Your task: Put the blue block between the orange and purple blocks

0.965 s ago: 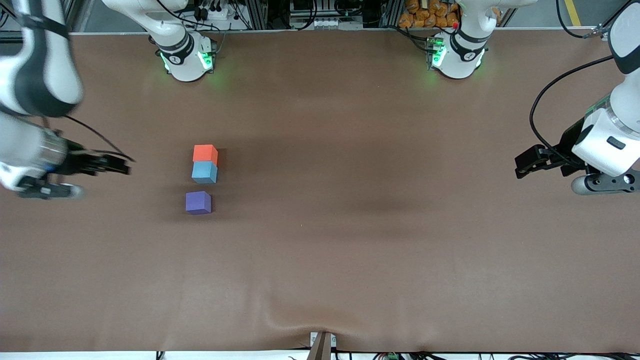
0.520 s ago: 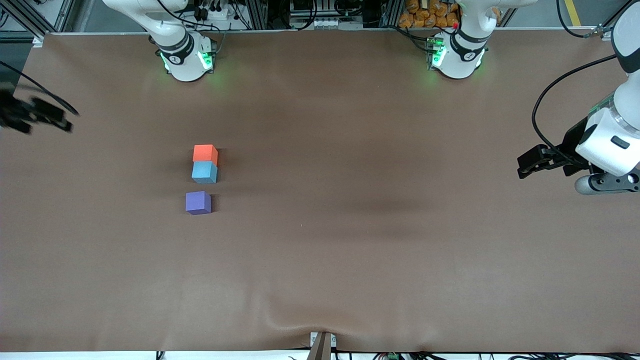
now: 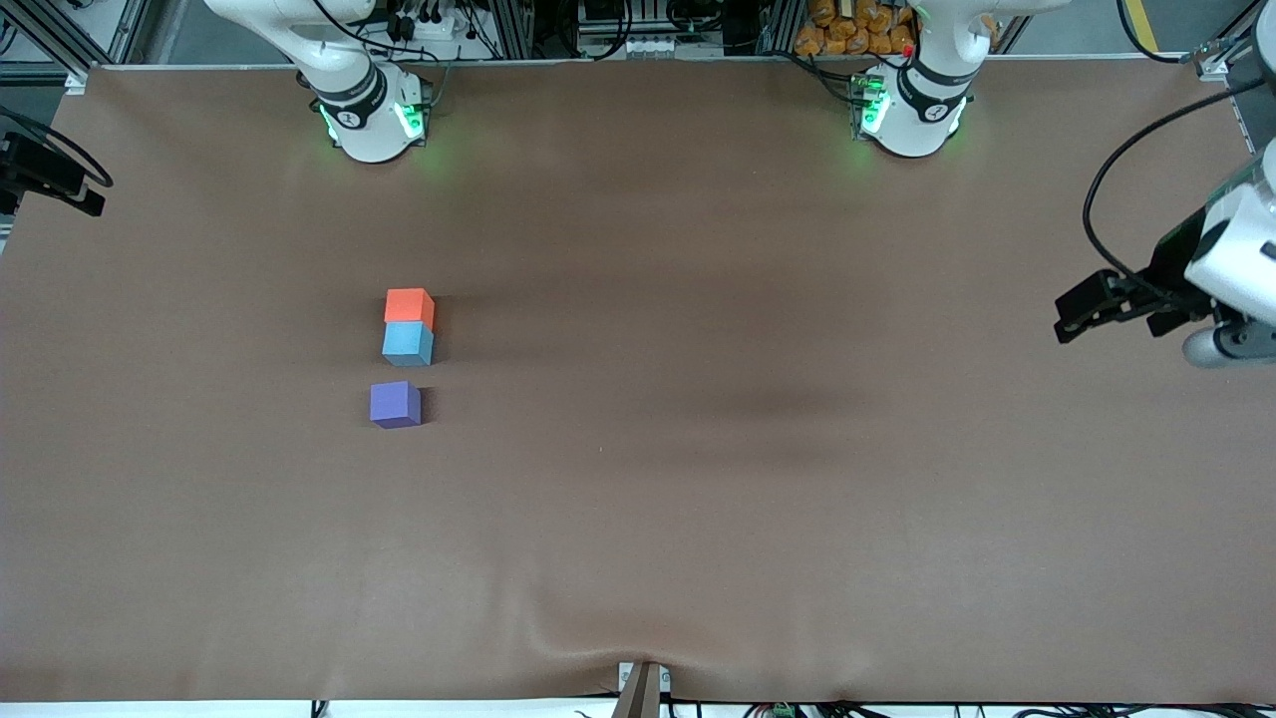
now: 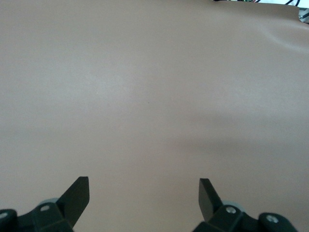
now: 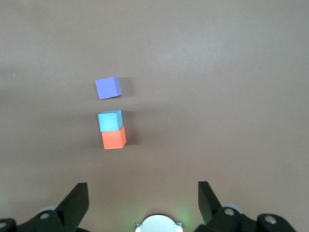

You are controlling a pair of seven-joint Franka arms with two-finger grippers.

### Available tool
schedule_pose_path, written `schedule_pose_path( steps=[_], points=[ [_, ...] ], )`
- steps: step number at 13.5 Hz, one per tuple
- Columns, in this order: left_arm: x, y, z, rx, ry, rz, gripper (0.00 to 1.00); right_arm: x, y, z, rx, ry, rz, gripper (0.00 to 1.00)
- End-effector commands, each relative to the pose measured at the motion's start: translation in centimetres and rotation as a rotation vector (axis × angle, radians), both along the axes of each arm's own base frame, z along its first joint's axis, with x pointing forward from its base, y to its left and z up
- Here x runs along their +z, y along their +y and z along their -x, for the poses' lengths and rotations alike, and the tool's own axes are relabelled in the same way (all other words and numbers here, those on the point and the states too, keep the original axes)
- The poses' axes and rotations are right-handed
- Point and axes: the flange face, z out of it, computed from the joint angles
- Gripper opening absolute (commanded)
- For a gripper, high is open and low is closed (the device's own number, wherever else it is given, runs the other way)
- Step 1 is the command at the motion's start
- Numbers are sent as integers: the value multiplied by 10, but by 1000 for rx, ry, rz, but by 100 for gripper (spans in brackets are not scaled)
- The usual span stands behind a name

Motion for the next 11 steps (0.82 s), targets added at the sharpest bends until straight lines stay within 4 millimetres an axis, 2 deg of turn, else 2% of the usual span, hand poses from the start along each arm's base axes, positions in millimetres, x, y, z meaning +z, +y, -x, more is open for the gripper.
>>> schedule_pose_path(
  steps=[1,4,7,9,11],
  points=[
    [15,0,29,-4,-15,-21,100,5,-7,0,37,7,22,100],
    [30,-5,49,-17,-29,-25,100,-1,-19,1,72,18,16,100],
    [31,-3,57,-38,20,-31,100,-4,-26,0,60,22,17,100],
    [30,8,55,-57,25,-39,100,-5,-25,-1,59,17,18,100],
    [28,34,51,-74,30,-42,100,-5,-24,-2,56,14,19,100]
  ],
)
